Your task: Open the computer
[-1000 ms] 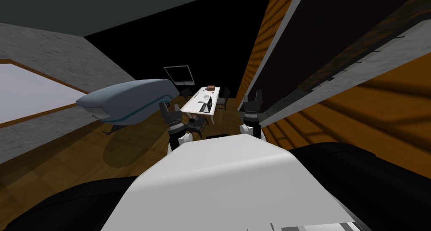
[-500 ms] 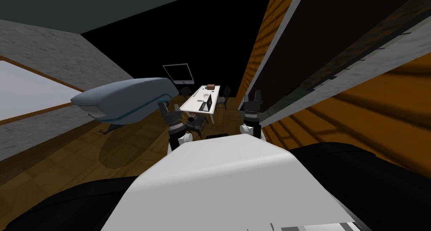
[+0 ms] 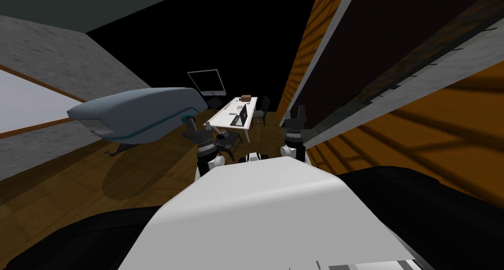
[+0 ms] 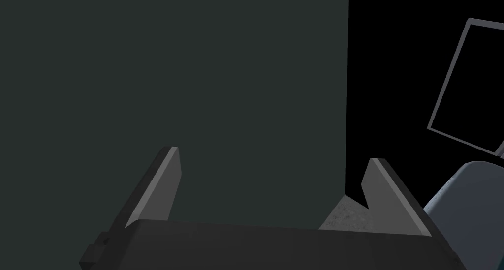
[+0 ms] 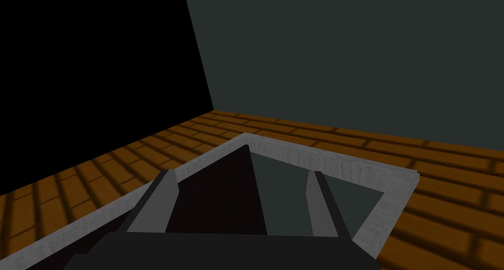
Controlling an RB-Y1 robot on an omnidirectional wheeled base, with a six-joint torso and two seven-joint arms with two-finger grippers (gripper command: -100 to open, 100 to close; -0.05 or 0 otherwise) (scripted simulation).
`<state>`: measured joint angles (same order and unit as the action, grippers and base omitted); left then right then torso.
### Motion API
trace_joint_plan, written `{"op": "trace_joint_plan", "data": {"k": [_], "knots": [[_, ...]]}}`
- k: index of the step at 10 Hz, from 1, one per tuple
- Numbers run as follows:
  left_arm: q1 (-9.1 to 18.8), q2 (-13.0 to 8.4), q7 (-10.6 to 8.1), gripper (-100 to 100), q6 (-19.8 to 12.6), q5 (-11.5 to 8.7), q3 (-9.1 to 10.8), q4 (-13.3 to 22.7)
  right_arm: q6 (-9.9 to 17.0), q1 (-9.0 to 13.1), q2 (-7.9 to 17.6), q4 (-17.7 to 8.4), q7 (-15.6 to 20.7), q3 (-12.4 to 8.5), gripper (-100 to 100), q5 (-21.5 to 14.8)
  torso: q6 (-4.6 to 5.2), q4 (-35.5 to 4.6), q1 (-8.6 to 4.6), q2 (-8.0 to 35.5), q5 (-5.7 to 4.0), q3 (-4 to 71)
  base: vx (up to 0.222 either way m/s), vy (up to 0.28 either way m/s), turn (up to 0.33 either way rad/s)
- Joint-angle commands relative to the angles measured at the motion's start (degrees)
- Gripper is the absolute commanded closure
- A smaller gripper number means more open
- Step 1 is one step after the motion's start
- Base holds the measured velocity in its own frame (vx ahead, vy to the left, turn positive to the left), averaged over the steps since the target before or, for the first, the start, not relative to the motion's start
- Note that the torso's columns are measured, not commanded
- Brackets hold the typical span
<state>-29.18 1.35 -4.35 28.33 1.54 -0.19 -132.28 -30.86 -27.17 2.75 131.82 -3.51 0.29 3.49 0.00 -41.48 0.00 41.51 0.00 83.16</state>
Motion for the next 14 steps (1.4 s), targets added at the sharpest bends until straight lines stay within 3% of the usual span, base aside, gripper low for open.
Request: {"op": "trace_joint_plan", "data": {"k": [1, 5, 7, 14], "knots": [[0.27, -4.46, 0.37, -100, -1.01, 0.36, 0.13, 0.97, 0.00, 0.00, 0.00, -0.01, 0.00, 0.00, 0, 0.00, 0.00, -0.55, -0.04, 0.50, -0.01, 1.14, 0.039, -0.031, -0.009], [1.39, -9.42, 1.53, -100, -4.62, 1.52, 0.56, 3.71, 0.00, -0.01, 0.00, -0.01, 0.00, 0.00, 0, 0.00, 0.00, -0.79, 0.00, 0.73, 0.00, 1.44, 0.073, -0.046, -0.015], [2.15, -10.21, 2.32, -100, -7.08, 2.31, 0.85, 5.54, 0.00, -0.01, -0.01, 0.00, 0.00, 0.01, 0, 0.00, -0.01, -0.78, -0.06, 0.70, -0.02, 1.46, 0.116, -0.074, -0.020], [4.56, -7.74, 4.85, -100, -14.93, 4.86, 1.80, 11.32, 0.00, -0.01, -0.01, 0.00, 0.00, 0.01, 0, 0.00, 0.00, -0.81, -0.03, 0.82, -0.02, 1.39, 0.117, -0.072, -0.021]]}}
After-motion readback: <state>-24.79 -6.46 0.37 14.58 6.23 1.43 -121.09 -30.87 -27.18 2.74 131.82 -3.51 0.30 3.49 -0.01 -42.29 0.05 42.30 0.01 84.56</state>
